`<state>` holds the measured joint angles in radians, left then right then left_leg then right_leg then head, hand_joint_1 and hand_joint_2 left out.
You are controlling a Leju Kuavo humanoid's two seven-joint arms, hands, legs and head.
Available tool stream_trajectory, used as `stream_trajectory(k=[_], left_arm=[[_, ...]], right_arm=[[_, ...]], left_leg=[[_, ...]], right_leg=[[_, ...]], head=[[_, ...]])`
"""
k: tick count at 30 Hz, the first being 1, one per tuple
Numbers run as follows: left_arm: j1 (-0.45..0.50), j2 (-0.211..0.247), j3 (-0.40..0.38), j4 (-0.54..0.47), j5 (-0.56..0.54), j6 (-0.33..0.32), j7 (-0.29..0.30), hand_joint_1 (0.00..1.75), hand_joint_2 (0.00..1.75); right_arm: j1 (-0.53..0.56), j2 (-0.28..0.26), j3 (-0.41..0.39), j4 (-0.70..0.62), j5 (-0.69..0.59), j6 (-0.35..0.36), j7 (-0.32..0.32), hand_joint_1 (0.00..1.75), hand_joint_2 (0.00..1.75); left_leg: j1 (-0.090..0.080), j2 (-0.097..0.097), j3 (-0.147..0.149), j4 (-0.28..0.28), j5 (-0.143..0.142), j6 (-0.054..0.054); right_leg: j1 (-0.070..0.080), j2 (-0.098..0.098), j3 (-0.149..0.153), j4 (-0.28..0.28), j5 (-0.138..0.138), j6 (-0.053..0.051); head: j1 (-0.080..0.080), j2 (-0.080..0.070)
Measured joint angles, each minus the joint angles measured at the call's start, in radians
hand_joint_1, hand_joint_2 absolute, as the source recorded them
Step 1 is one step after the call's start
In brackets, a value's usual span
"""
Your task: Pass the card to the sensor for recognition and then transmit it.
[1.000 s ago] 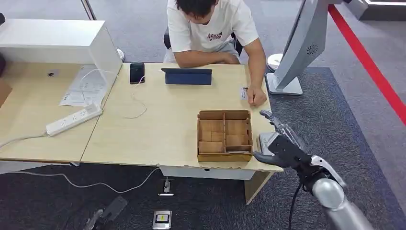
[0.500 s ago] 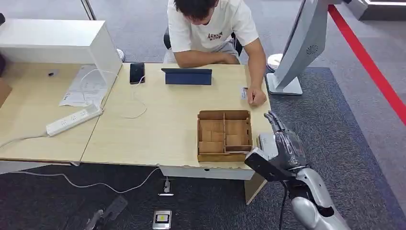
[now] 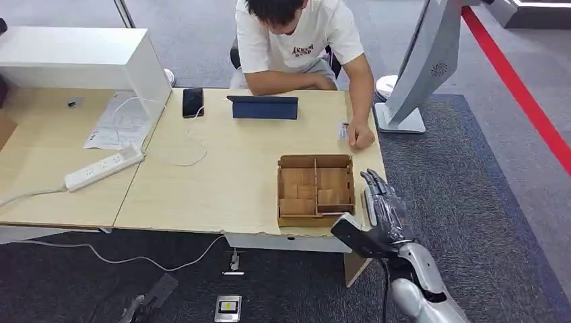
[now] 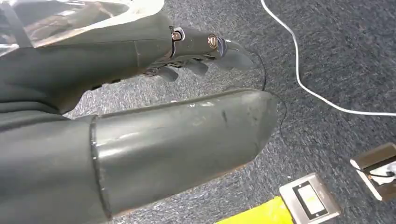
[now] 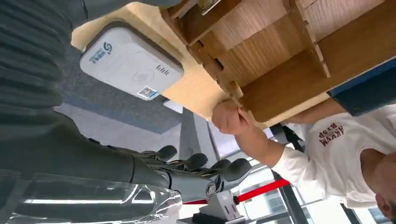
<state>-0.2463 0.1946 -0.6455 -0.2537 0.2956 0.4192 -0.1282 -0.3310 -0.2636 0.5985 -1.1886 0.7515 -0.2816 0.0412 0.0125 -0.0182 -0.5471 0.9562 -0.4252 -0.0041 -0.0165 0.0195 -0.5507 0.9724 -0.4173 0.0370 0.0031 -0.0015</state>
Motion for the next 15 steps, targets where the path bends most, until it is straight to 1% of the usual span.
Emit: stream_trajectory(k=[5,11,15], left_arm=[[0.000,0.000,0.010,0.000,-0.002,-0.008,0.000,0.00,0.00],[-0.001,-0.001,0.018,0.000,-0.003,-0.010,0.001,0.00,0.00],[-0.002,-0.001,0.020,0.000,-0.005,-0.013,0.001,0.00,0.00]], right_arm=[[-0.023,0.029,0.019,0.070,0.011,-0.012,-0.009,0.00,1.75],[-0.039,0.048,0.027,0.109,0.010,-0.014,-0.014,0.00,1.75],[-0.059,0.062,0.034,0.136,0.018,-0.029,-0.026,0.00,1.75]], left_leg=[[0.000,0.000,0.000,0.000,0.000,0.000],[0.000,0.000,0.000,0.000,0.000,0.000],[0.000,0.000,0.000,0.000,0.000,0.000]], right_leg=[[0.000,0.000,0.000,0.000,0.000,0.000],[0.000,0.000,0.000,0.000,0.000,0.000],[0.000,0.000,0.000,0.000,0.000,0.000]], head=[[0.000,0.000],[0.000,0.000],[0.000,0.000]])
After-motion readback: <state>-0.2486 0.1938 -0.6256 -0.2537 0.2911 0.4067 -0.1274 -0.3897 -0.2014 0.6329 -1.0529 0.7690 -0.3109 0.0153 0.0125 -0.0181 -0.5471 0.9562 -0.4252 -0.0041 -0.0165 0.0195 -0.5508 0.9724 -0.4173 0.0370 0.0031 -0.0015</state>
